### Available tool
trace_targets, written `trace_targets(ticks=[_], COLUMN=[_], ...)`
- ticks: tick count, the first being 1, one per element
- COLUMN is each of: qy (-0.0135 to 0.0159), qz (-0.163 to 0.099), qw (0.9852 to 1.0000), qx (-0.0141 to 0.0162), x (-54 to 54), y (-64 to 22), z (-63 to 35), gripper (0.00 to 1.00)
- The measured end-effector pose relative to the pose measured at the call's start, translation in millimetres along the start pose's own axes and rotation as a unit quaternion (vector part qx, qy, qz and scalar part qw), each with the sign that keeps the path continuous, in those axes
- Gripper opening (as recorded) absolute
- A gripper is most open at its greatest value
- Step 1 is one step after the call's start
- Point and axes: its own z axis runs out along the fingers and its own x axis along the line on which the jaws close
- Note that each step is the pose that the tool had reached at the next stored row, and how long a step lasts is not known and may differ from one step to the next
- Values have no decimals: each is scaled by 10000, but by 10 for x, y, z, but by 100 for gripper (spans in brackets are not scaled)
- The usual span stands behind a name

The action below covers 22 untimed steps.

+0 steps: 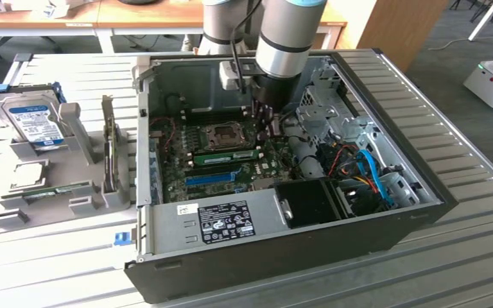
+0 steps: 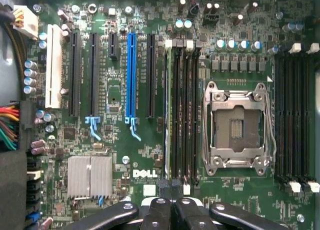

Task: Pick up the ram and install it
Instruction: 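Press down the ram until it locks into place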

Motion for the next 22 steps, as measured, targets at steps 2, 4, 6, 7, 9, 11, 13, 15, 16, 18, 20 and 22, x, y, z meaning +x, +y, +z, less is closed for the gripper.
trace_targets(ticks=[2, 4, 6, 7, 9, 11, 13, 15, 16, 18, 20, 22], qy=[0, 0, -3, -2, -1, 0, -1, -1, -1, 0, 0, -1], qz=[0, 0, 0, 0, 0, 0, 0, 0, 0, 0, 0, 1], qw=[10000, 10000, 10000, 10000, 10000, 10000, 10000, 10000, 10000, 10000, 10000, 10000], qx=[-2, -2, -1, -1, -2, -2, -2, -2, -2, -2, -2, -1], x=[0, 0, -1, 0, 1, 2, 2, 3, 3, 3, 3, -6], y=[-9, -9, -9, -10, -11, -12, -12, -13, -14, -14, -14, -14], z=[0, 0, 10, 22, 52, 83, 109, 131, 140, 141, 141, 144], gripper=[11, 11, 11, 11, 11, 11, 11, 11, 11, 11, 11, 11])
